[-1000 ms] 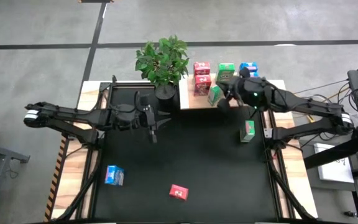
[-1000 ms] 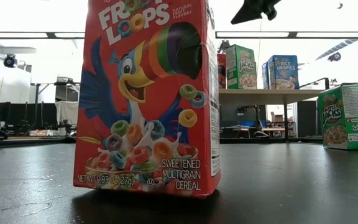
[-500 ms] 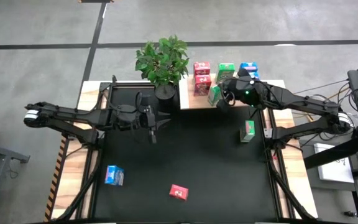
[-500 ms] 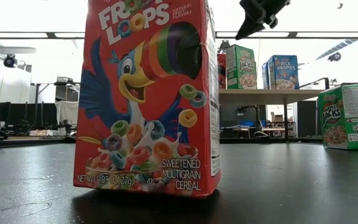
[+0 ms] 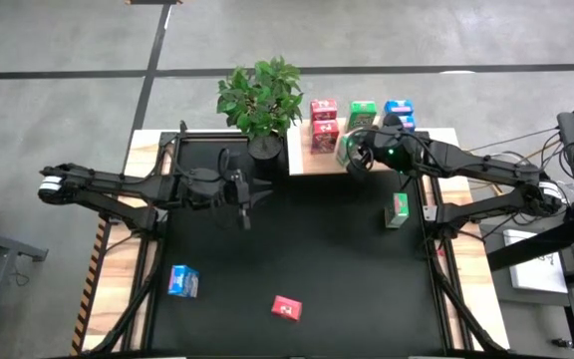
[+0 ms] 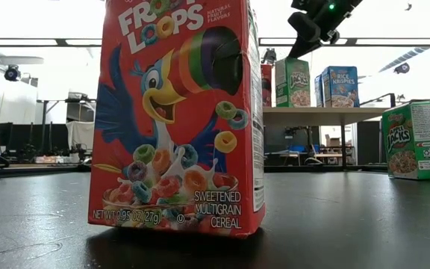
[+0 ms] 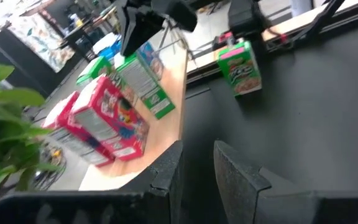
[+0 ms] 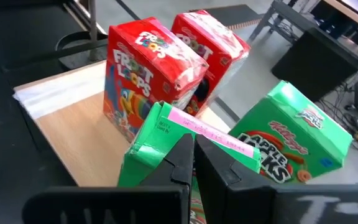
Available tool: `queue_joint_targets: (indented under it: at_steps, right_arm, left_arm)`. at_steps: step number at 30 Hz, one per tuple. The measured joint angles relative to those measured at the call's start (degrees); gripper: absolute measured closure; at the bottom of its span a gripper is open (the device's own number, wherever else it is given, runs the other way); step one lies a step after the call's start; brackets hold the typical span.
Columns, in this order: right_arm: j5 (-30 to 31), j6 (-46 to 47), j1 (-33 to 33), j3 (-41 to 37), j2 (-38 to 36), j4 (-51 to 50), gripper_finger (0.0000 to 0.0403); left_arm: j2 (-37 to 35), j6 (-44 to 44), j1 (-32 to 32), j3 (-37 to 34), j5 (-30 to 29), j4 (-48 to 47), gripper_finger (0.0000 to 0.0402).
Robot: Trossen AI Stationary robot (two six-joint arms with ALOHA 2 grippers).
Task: Stack cereal on shelf
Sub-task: Put the left green cereal box on the shelf
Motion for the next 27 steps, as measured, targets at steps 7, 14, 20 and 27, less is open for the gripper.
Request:
queue_joint_targets:
  at_steps: [7,14,20,27]
  right_arm:
    - [1.7,0.5,0.0,0.0,0.0,-0.6,0.0394]
    - [3.1,0.3,0.0,0.0,-0.1,-0.8,0.0394]
    - [3.1,0.8,0.0,0.6,-1.1,-0.9,0.0394]
    - [0.0,1.0,0.0,1.9,-0.5,0.4,0.0394]
  left_arm:
    - [0.0,-0.9,0.0,0.0,-3.6,-0.6,0.0329]
    - [0.0,-1.4,0.0,0.0,-3.6,-0.6,0.0329]
    - [-0.1,-1.9,0.0,-1.0,-3.6,-0.5,0.0329]
    - [-0.1,-2.0,0.0,-2.8,-3.6,0.5,0.0329]
